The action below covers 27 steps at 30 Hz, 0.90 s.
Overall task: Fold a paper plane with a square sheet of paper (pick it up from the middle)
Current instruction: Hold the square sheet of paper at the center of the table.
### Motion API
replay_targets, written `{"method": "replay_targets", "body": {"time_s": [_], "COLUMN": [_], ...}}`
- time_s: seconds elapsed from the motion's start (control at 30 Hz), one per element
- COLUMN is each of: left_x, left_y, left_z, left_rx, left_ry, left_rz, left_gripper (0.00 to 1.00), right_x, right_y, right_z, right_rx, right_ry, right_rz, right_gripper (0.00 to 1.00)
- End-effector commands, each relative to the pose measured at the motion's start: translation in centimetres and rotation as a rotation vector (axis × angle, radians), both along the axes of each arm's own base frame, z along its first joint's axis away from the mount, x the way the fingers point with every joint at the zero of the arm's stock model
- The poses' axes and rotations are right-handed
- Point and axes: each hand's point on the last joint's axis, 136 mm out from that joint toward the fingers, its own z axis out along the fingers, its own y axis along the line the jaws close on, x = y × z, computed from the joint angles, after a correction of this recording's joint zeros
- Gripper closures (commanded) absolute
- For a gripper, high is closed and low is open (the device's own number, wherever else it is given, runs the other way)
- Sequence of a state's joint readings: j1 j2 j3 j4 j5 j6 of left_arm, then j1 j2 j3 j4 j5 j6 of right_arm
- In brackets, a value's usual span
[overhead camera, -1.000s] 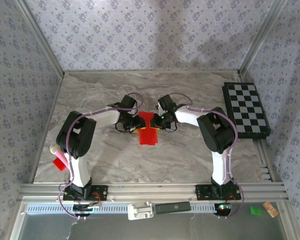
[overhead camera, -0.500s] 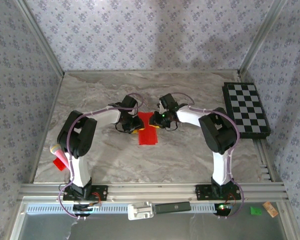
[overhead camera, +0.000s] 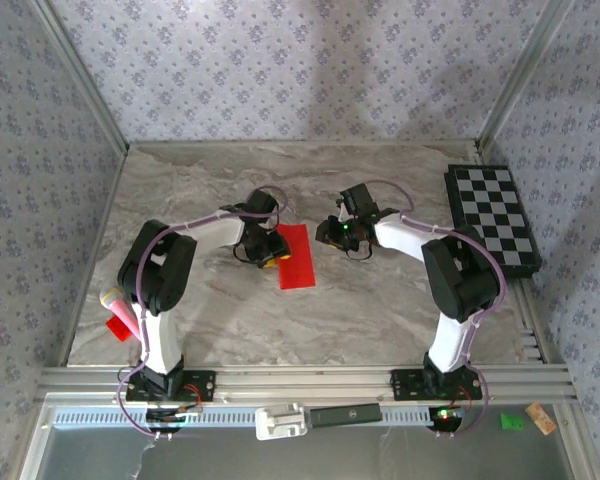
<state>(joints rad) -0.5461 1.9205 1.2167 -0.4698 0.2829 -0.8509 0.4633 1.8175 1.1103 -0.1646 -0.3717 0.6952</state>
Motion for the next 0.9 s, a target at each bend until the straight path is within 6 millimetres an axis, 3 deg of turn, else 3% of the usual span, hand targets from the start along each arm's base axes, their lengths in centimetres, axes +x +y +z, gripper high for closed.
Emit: {"method": "replay_targets", "body": {"time_s": [0.0, 0.37, 0.7, 0.73, 0.87], "left_x": [-3.9, -4.4, -4.5, -4.5, -4.5], "left_y": [2.4, 2.2, 2.1, 2.1, 2.1], "left_z": [-5.2, -5.8, -6.2, -6.3, -6.4], "left_rx": [0.157, 0.167, 0.167, 0.168, 0.168], "left_ry": [0.162, 0.183, 0.194, 0.196, 0.202], "left_rz": [-0.009, -0.05, -0.059, -0.057, -0.045], "left_gripper": [0.59, 0.58, 0.58, 0.58, 0.58], "right_x": [-0.4, -1.3, -2.1, -1.4, -1.6], "right_y": [0.2, 3.1, 4.3, 4.9, 5.1], "right_z": [-0.2, -0.7, -1.9, -1.0, -1.4], "right_rx": [-0.002, 0.046, 0.05, 0.062, 0.056], "right_ry": [0.006, 0.029, 0.073, 0.054, 0.073], "right_rz": [0.016, 0.133, 0.177, 0.182, 0.189], "right_gripper": [0.68, 0.71, 0.73, 0.73, 0.74]}}
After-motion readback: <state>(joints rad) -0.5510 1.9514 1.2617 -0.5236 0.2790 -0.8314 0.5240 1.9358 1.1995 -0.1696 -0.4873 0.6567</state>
